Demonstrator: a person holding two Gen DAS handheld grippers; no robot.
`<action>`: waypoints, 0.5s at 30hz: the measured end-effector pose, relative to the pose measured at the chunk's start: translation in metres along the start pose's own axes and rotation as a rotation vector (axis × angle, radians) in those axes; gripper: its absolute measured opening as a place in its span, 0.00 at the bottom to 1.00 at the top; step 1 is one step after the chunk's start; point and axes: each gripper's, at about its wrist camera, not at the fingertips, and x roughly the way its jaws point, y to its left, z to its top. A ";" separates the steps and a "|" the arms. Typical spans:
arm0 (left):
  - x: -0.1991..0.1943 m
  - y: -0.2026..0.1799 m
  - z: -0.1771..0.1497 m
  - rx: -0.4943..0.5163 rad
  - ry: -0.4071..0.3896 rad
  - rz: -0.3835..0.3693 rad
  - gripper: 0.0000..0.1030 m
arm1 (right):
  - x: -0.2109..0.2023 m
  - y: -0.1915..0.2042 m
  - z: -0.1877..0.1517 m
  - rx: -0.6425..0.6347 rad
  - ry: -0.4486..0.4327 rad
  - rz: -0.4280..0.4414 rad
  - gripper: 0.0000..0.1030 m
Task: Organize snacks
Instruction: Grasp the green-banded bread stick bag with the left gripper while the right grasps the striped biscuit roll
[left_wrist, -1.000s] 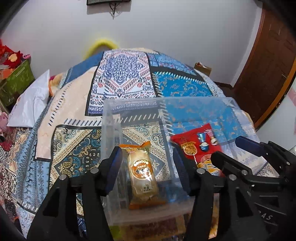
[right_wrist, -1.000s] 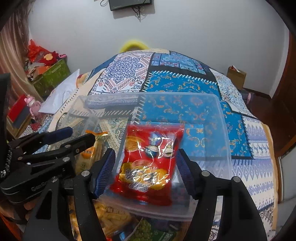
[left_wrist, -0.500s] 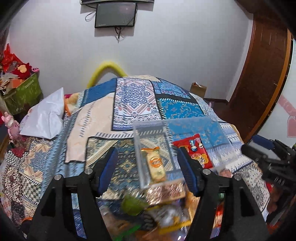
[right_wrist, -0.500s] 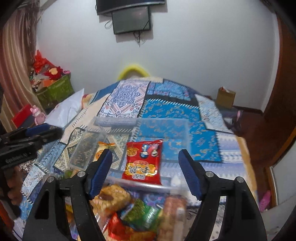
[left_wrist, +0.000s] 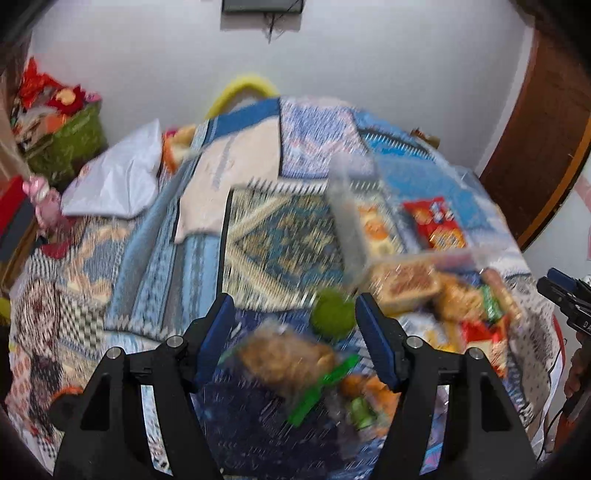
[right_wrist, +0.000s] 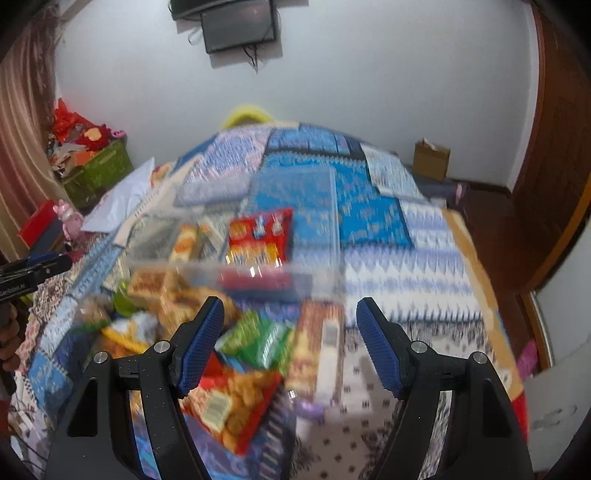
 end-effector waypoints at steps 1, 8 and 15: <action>0.005 0.003 -0.006 -0.003 0.019 0.005 0.66 | 0.003 -0.002 -0.005 0.003 0.017 -0.005 0.69; 0.039 0.008 -0.033 -0.045 0.101 0.022 0.66 | 0.027 -0.021 -0.032 0.050 0.102 -0.024 0.69; 0.058 -0.002 -0.036 -0.026 0.086 0.052 0.76 | 0.046 -0.031 -0.037 0.085 0.137 -0.021 0.69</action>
